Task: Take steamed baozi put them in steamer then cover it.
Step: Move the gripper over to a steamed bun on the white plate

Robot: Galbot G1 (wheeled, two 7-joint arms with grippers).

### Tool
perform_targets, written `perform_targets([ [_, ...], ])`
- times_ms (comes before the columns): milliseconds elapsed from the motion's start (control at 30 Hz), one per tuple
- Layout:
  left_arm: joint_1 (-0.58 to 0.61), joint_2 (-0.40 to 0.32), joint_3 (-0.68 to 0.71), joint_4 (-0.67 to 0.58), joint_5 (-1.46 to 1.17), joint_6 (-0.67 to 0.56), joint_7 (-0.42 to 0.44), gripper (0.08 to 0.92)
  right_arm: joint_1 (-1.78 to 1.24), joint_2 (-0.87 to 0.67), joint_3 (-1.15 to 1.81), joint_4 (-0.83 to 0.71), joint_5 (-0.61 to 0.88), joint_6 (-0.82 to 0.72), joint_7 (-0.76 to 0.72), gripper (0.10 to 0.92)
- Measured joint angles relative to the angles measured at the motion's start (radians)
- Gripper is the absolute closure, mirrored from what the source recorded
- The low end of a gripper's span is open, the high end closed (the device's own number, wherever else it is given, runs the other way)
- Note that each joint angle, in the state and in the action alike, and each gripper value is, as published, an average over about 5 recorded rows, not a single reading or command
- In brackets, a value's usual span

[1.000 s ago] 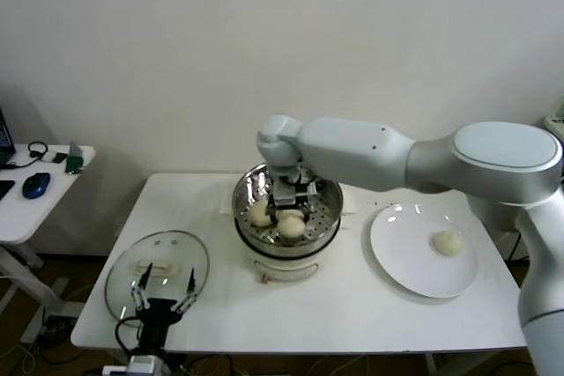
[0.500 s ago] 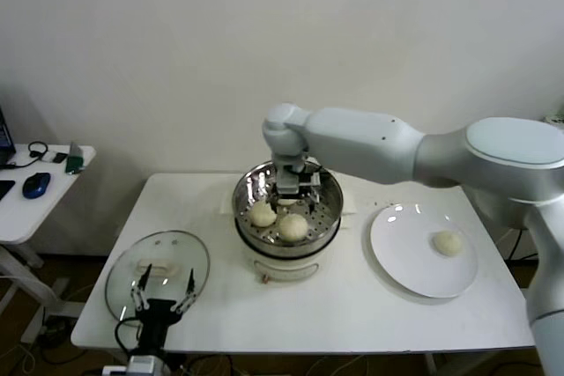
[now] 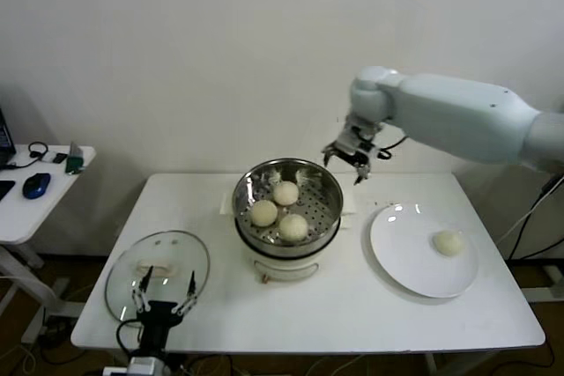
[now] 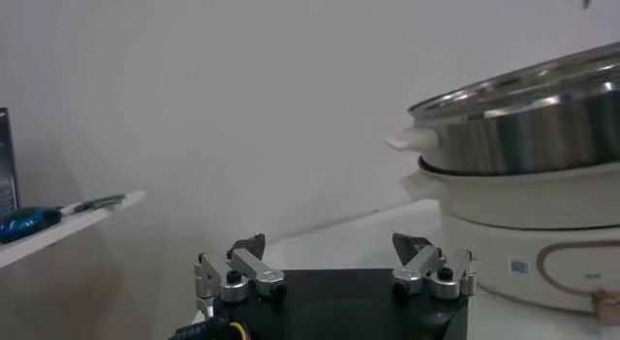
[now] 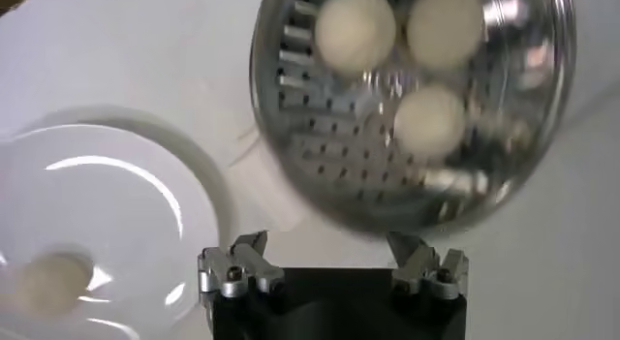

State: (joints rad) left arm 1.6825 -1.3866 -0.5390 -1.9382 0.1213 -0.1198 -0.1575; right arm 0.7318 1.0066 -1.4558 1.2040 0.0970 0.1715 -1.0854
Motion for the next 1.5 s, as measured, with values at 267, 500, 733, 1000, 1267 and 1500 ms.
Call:
perform_targets([
  [267,0.011,-0.007,0.001,-0.003,0.008,0.006,0.000,0.177,-0.068,-0.220,0.026,0.009,0.031,-0.178,0.030,0.203],
  [500,0.022,-0.014,0.003,-0.006,0.021,0.014,0.000,0.177,-0.238,-0.340,0.162,-0.043,-0.011,-0.236,0.014,0.203],
  [733,0.026,-0.022,0.004,-0.005,0.034,0.021,-0.004,0.177,-0.412,-0.375,0.317,-0.159,-0.096,-0.225,-0.015,0.203],
  [1000,0.016,-0.025,0.006,-0.001,0.045,0.032,-0.007,0.177,-0.571,-0.352,0.483,-0.291,-0.188,-0.198,-0.032,0.203],
  [1267,0.017,-0.026,0.006,0.002,0.051,0.034,-0.008,0.177,-0.649,-0.297,0.577,-0.388,-0.231,-0.183,-0.040,0.203],
  [1500,0.020,-0.026,0.004,0.001,0.052,0.034,-0.009,0.177,-0.684,-0.251,0.614,-0.439,-0.254,-0.176,-0.042,0.203],
])
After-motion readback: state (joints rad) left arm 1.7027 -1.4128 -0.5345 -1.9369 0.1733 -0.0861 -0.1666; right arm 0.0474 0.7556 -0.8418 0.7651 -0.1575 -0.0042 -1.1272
